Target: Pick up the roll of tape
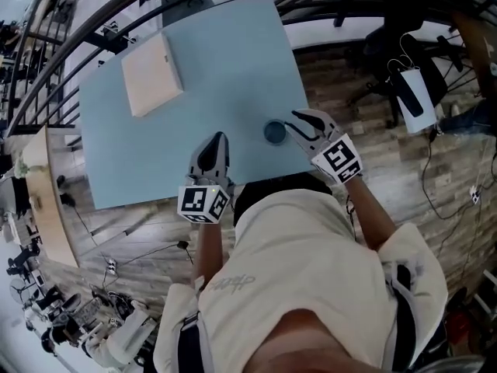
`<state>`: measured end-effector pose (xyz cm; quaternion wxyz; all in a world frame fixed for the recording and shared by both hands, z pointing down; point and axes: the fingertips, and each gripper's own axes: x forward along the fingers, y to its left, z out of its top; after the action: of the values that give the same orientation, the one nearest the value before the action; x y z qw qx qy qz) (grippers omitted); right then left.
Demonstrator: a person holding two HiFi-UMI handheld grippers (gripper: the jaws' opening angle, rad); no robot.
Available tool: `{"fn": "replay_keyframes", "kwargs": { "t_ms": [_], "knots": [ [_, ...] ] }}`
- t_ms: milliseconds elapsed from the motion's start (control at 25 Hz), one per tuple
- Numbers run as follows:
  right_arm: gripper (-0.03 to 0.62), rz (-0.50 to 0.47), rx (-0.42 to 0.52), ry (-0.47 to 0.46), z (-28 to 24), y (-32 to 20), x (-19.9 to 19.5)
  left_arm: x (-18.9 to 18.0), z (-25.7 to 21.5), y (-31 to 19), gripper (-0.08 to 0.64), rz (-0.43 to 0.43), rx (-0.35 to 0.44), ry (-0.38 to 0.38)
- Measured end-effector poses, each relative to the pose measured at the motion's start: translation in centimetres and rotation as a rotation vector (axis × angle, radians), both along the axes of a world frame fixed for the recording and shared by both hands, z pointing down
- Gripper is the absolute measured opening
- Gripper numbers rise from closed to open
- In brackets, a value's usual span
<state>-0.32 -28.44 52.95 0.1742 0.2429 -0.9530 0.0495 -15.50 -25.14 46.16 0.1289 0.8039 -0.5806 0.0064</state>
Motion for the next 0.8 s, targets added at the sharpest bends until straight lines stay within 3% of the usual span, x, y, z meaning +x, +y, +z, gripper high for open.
{"fn": "replay_keyframes", "kwargs": {
  "t_ms": [280,800],
  "knots": [
    [0.121,0.006,-0.015,0.034,0.5,0.2,-1.4,-0.5,0.1,-1.0,0.018,0.034,-0.003,0.02],
    [0.127,-0.053,-0.133,0.227,8.3,2.2,-4.9,-3.6,2.5,-1.0,0.018,0.054,-0.026,0.043]
  ]
}}
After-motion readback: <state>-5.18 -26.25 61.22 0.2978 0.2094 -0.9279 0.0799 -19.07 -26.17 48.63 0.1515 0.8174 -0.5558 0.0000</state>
